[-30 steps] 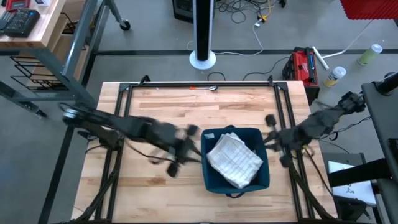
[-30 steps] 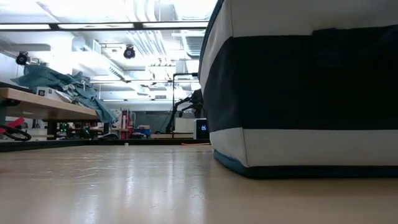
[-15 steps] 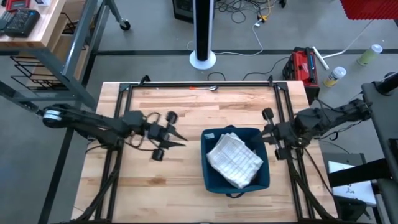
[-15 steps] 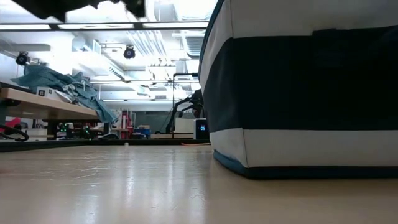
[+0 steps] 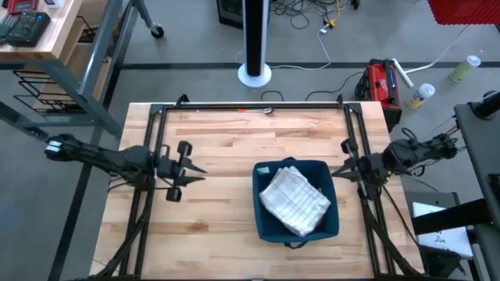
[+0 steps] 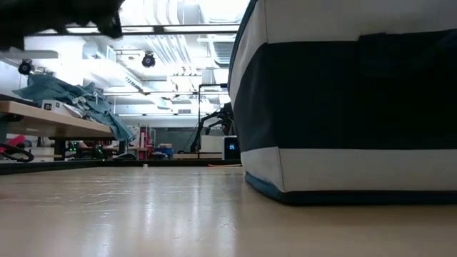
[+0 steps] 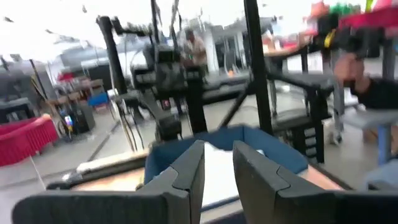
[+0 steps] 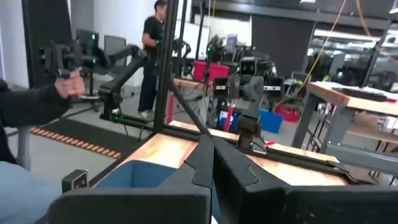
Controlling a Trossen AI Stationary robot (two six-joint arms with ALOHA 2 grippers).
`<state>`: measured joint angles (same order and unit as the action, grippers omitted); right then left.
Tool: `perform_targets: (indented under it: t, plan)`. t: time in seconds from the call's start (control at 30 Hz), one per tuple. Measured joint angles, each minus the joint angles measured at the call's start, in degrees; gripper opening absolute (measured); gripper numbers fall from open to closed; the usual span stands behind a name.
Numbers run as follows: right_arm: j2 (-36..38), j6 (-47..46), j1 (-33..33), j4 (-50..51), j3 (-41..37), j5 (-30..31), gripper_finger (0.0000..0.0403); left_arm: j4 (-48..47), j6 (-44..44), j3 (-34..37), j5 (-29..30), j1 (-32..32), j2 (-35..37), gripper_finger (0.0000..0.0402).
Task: Fold towel
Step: Return to Home Position
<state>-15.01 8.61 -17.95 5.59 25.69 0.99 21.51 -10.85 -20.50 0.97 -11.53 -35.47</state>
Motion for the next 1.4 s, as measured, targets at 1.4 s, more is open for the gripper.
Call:
perform_targets:
  t: [1.4]
  plan:
    - [14.5, -3.0, 10.8, -16.6, -23.7, 4.3, 0.0000, -11.9, 12.9, 19.9, -25.6, 29.8, 34.2, 0.0075]
